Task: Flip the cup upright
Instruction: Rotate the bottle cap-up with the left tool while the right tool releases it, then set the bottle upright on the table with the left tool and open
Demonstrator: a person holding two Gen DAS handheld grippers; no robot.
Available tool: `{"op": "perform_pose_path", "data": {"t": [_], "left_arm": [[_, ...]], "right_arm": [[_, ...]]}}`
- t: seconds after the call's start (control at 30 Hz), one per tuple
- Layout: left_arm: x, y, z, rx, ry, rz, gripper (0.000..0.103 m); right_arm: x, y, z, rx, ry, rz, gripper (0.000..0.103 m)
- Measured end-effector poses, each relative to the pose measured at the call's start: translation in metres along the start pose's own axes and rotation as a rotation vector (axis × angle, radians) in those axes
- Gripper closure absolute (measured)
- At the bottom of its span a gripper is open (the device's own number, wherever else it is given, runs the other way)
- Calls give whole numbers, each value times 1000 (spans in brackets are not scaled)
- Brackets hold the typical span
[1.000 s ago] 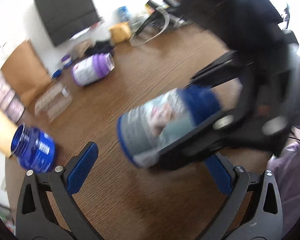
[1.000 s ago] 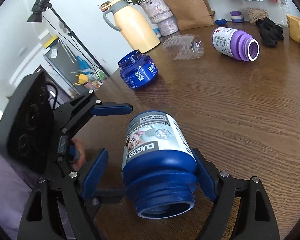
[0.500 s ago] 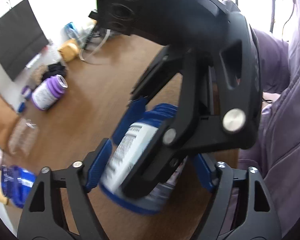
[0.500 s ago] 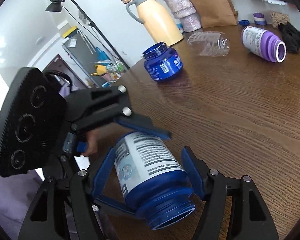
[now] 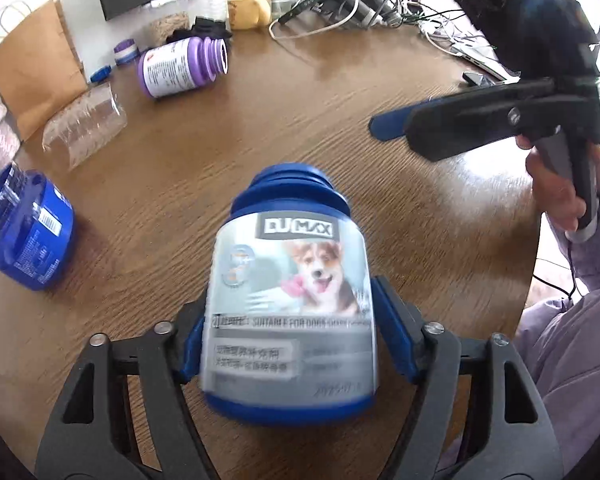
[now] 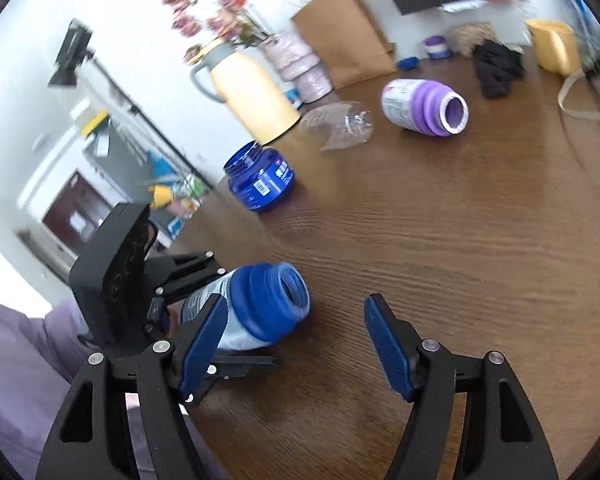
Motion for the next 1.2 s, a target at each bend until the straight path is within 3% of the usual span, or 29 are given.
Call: {"op": "perform_pose_path", "data": {"t": [0.17, 0.23, 0.4, 0.47, 0.53, 0.6, 0.8, 0.93, 0.97, 1.07, 1.13, 1.2], "left_arm": [[6, -14, -5, 47, -36, -37, 43], [10, -16, -2, 87, -39, -12, 43], [11, -31, 7, 227, -84, -10, 43], [13, -32, 10, 260, -105, -59, 43], [20, -31, 11, 269, -83, -82, 43], [26, -29, 11, 259, -57, -83, 43], [17, -13, 11, 172, -90, -83, 36], [0, -21, 11, 189, -127, -39, 19], [-7, -24, 13, 200, -150, -14, 14], [-38, -33, 22, 244, -265, 101, 5], [-55, -33, 32, 265, -348, 267, 4], [-68, -31, 40, 278, -406, 385, 4]], "right_arm": [[-2, 14, -5, -19, 74, 49, 28], [1, 18, -8, -29, 136, 76, 28], [17, 27, -18, 23, 396, 265, 21], [19, 32, -17, 46, 462, 349, 21], [14, 36, -12, 31, 469, 358, 21], [9, 36, -9, 37, 454, 344, 34], [3, 37, -3, -15, 381, 184, 34], [1, 26, 15, -13, 270, -20, 34], [-1, 21, 23, -5, 210, -116, 34], [-8, 21, 49, -31, -6, -445, 34], [-4, 29, 63, -57, -72, -546, 34], [5, 39, 78, -70, -125, -620, 34]]}}
Point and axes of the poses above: each gripper's, at about its wrist camera, not at the fingertips, and y roughly the way its jaws point, x to its right, z to its top, the point moved 1 cm from there along y, roughly the way its jaws point, and after that the axes turned 9 degrees about -y, right-handed, at the moved point
